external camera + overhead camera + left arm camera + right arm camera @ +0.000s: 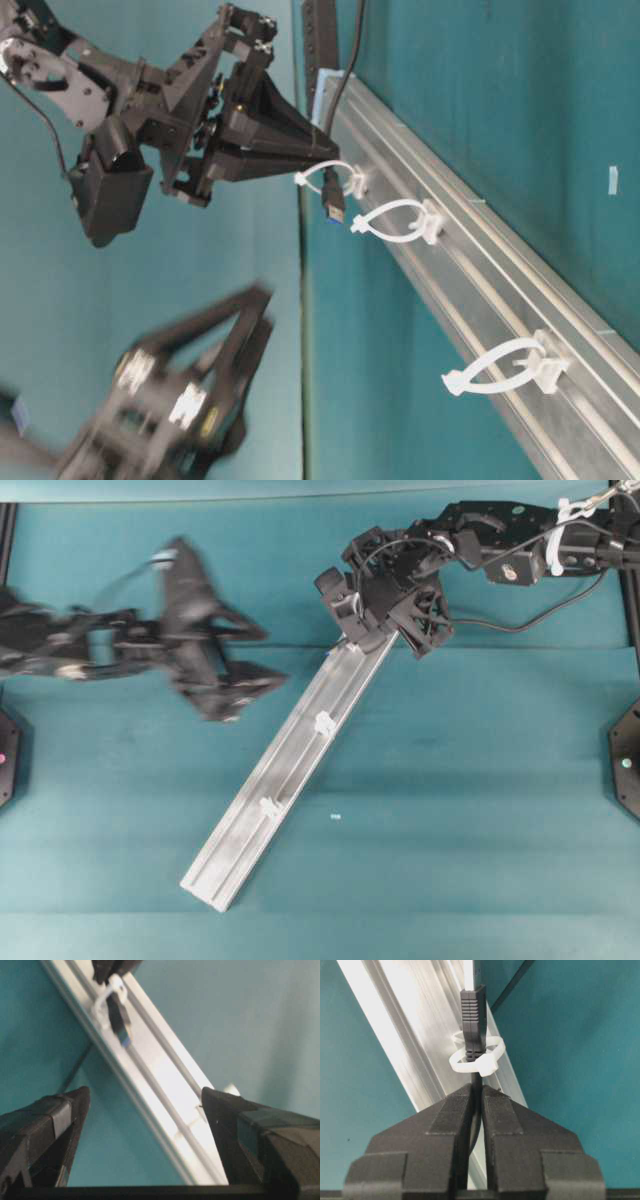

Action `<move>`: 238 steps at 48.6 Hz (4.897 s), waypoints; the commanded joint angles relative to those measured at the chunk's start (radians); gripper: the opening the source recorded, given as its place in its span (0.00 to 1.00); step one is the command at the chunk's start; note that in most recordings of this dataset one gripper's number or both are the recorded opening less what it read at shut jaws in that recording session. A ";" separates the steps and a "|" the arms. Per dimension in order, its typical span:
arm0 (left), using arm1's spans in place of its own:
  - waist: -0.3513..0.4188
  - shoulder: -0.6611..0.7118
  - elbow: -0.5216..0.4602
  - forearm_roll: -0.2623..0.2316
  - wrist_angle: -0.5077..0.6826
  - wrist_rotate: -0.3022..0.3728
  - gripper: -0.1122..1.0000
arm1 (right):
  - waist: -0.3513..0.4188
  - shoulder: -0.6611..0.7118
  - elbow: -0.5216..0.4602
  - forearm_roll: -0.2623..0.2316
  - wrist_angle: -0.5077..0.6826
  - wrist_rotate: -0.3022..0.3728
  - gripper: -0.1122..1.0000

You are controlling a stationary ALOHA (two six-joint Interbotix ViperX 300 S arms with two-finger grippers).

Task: Pass the USB cable through three rings with both arms.
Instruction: 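Bring the left gripper to the plug beyond the first ring, then grasp the plug with the left gripper and release the right gripper, then regrasp the cable with the right gripper and withdraw the left gripper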

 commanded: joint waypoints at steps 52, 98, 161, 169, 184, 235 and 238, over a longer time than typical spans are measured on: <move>0.038 0.308 -0.250 0.003 -0.005 0.066 0.91 | 0.003 -0.002 -0.003 0.035 -0.014 0.006 0.17; 0.031 0.298 -0.245 0.003 0.060 0.071 0.20 | 0.023 -0.011 0.057 0.035 -0.132 0.014 0.18; -0.021 0.123 -0.074 0.003 0.035 0.017 0.20 | 0.138 -0.135 0.183 0.031 -0.428 0.160 0.87; -0.021 0.123 -0.074 0.003 0.021 0.017 0.20 | 0.138 -0.107 0.184 0.031 -0.468 0.183 0.86; -0.021 0.123 -0.075 0.003 0.017 0.017 0.20 | 0.156 -0.071 0.172 0.031 -0.512 0.209 0.79; -0.074 0.052 -0.034 0.003 0.038 0.025 0.79 | 0.186 -0.069 0.169 -0.034 -0.390 0.202 0.17; -0.091 0.021 -0.015 0.003 0.057 0.020 0.92 | 0.187 -0.072 0.172 -0.057 -0.368 0.202 0.17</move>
